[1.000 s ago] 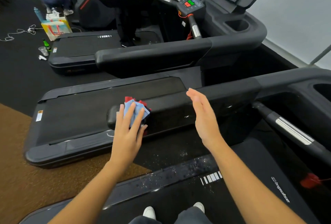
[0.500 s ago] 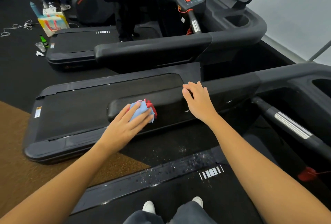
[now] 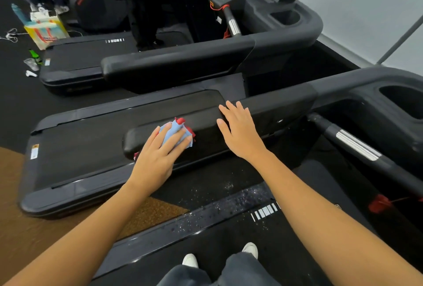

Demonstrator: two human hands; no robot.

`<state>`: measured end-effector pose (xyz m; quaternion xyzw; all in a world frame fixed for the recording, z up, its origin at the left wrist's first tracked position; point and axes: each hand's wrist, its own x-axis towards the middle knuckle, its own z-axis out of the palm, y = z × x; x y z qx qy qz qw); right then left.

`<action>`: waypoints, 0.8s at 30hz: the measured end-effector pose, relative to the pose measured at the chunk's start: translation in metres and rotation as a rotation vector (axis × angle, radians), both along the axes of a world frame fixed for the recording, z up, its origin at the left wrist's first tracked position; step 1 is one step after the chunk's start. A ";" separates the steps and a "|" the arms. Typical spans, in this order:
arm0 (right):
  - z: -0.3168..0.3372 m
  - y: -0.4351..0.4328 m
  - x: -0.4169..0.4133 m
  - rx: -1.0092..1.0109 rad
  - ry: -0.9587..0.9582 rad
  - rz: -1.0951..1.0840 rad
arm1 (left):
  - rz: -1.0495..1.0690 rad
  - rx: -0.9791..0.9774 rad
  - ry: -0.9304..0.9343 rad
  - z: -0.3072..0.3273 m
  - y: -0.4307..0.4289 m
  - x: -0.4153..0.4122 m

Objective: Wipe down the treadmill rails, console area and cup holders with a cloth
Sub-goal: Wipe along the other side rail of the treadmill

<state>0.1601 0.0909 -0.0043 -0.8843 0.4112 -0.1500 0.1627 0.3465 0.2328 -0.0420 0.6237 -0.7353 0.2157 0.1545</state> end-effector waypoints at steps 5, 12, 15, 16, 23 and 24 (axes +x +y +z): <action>-0.018 0.054 -0.007 0.151 -0.209 -0.026 | 0.041 0.009 0.346 -0.007 -0.004 -0.034; -0.008 0.104 -0.008 0.998 -0.823 -0.117 | -0.112 0.148 1.150 0.022 -0.012 -0.102; -0.001 0.097 -0.019 1.210 -1.085 -0.197 | -0.199 0.338 1.409 0.037 -0.016 -0.115; -0.001 0.093 -0.023 1.265 -1.148 -0.224 | -0.228 0.386 1.435 0.040 -0.018 -0.117; -0.005 0.051 -0.052 1.154 -1.377 -0.443 | -0.203 0.359 0.956 0.062 -0.060 -0.103; -0.010 0.039 -0.060 1.100 -1.402 -0.549 | -0.153 0.302 0.855 0.064 -0.069 -0.094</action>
